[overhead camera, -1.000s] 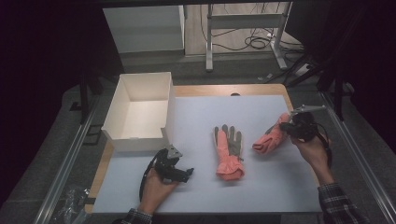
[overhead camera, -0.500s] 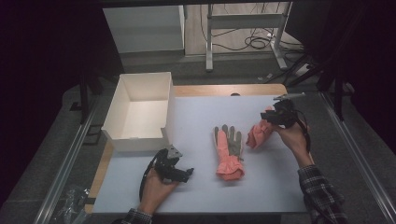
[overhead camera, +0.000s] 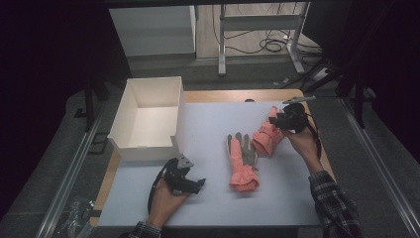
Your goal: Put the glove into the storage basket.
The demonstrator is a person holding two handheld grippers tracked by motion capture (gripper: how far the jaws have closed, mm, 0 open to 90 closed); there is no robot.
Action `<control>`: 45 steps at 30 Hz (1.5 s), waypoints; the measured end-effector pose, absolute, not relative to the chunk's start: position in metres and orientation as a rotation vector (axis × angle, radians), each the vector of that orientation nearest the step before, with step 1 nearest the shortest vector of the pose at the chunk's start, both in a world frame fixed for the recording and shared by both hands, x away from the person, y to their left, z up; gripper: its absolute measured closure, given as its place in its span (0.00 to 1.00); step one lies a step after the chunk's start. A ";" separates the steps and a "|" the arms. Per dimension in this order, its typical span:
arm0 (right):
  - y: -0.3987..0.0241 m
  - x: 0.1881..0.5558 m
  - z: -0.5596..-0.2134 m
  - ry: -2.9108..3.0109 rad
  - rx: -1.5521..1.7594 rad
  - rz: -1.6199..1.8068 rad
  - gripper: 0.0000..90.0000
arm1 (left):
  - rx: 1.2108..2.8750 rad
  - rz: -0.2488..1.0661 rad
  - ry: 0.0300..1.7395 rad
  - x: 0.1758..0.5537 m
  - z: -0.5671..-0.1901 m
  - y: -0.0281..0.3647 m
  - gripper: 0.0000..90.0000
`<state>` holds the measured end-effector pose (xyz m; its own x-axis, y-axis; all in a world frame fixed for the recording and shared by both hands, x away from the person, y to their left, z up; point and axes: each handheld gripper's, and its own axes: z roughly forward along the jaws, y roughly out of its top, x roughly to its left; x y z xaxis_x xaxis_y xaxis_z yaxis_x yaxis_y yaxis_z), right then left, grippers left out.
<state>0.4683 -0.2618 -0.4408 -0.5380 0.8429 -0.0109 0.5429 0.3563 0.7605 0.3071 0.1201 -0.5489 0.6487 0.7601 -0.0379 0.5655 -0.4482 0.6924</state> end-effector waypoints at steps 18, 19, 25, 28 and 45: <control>-0.285 0.467 -0.469 2.168 1.304 1.054 0.48 | 2.178 0.365 1.025 0.307 -0.549 0.120 0.04; -0.283 0.470 -0.471 2.167 1.304 1.046 0.47 | 2.177 0.365 1.025 0.307 -0.549 0.120 0.04; -0.280 0.484 -0.493 2.191 1.347 1.021 0.48 | 2.178 0.366 1.024 0.307 -0.549 0.120 0.04; -0.281 0.488 -0.505 2.197 1.386 1.059 0.61 | 2.177 0.366 1.024 0.307 -0.549 0.120 0.04; -0.287 0.473 -0.484 2.225 1.341 1.108 0.96 | 2.177 0.365 1.025 0.307 -0.549 0.120 0.04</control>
<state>0.4733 -0.2868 -0.4836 -0.5102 0.8520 0.1175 0.6070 0.2600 0.7510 0.3071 0.1200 -0.5490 0.6486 0.7602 -0.0378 0.5654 -0.4480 0.6925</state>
